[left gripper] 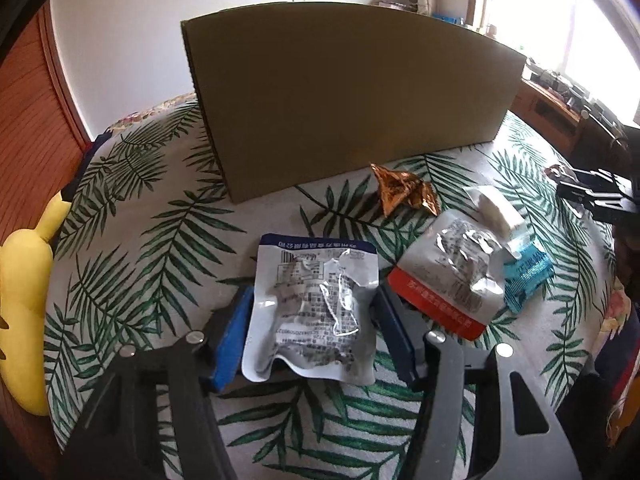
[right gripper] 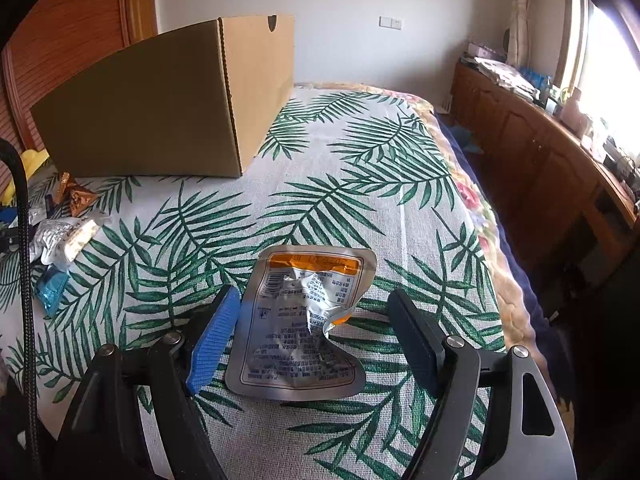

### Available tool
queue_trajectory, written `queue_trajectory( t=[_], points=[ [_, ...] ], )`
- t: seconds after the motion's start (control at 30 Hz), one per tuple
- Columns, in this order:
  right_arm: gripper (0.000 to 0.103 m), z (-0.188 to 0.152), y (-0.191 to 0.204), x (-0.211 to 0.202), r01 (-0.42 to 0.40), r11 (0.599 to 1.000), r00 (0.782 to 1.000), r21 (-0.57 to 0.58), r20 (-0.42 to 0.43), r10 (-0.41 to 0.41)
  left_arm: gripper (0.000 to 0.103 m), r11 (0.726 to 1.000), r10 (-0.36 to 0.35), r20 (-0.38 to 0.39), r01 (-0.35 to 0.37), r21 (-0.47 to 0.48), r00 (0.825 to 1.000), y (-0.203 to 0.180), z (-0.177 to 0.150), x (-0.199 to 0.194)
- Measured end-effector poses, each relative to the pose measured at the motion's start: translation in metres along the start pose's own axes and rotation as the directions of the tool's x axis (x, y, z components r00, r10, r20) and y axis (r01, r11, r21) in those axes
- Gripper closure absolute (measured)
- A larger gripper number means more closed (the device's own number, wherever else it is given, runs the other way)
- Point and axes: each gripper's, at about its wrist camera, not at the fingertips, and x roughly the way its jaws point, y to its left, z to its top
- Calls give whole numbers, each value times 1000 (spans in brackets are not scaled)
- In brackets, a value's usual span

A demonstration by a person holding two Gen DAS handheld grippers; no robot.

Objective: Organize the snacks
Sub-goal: 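Close left tool on silver sachet while right tool grasps orange-topped pouch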

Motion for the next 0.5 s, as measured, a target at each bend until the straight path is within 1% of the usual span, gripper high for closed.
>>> queue_trajectory(
  t=[0.2,0.37,0.5],
  points=[
    [25,0,0,0,0,1000,1000,0,0,0,44,1000,-9,19,10,-19,1000,0,-8,-8],
    [25,0,0,0,0,1000,1000,0,0,0,44,998,-34,44,36,-49,998,0,-11,-18],
    [25,0,0,0,0,1000,1000,1,0,0,44,998,-27,71,30,-47,997,-4,-11,-26]
  ],
)
